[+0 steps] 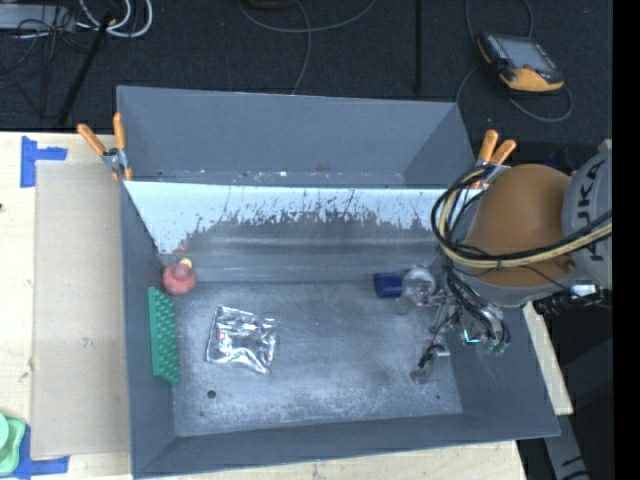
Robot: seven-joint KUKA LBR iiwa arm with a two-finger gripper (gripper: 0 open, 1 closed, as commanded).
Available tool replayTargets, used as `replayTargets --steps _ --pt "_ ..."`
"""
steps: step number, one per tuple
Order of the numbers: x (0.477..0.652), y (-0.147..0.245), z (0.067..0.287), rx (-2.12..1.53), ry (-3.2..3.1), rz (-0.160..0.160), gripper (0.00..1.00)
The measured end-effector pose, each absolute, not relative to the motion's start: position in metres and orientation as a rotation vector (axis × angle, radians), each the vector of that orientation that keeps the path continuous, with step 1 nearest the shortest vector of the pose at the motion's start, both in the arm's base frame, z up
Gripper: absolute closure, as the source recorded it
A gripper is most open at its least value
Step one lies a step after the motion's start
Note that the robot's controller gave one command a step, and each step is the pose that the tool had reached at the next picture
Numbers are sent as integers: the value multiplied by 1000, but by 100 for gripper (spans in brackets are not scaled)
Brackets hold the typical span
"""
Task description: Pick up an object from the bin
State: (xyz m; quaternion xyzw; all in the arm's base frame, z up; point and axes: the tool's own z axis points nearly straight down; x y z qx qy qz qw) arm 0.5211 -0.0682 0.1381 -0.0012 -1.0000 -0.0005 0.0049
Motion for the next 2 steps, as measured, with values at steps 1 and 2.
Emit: replayTargets --steps 1,2 --pt "599 -43 67 -226 -3134 -3 0" --pt "618 -90 73 -226 -3138 4 0"
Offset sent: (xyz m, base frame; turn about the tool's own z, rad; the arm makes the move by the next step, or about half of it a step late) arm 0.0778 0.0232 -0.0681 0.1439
